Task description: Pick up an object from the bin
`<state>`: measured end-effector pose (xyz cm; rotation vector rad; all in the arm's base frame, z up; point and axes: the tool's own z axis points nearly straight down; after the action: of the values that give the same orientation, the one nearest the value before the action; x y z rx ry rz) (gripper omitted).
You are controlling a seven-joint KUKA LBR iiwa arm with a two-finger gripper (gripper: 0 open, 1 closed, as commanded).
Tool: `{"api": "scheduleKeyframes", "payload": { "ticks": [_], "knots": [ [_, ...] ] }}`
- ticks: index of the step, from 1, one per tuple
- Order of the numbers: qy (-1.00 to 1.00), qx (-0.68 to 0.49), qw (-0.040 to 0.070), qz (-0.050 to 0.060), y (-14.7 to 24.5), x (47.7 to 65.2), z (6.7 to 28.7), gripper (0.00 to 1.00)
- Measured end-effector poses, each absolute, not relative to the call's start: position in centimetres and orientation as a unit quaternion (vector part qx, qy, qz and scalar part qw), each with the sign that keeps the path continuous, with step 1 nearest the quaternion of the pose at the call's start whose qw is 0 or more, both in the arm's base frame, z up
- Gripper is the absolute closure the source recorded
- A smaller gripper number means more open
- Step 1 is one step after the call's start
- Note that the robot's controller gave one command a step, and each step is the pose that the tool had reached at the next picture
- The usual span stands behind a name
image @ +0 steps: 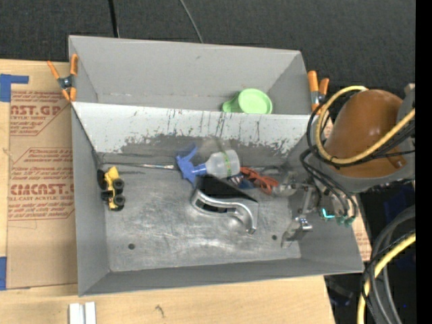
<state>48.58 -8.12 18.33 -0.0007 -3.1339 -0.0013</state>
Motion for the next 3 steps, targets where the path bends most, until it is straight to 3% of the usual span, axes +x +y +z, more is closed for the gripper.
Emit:
{"api": "scheduleKeyframes", "payload": {
  "ticks": [1,2,3],
  "knots": [
    [-1.000,0.000,0.000,0.000,-8.1,48.8,18.7,0.00],
    [-1.000,-0.031,-0.007,0.001,-3.8,51.1,11.5,0.00],
    [-0.999,-0.030,-0.015,0.001,-1.2,51.6,9.9,0.00]
  ]
}}
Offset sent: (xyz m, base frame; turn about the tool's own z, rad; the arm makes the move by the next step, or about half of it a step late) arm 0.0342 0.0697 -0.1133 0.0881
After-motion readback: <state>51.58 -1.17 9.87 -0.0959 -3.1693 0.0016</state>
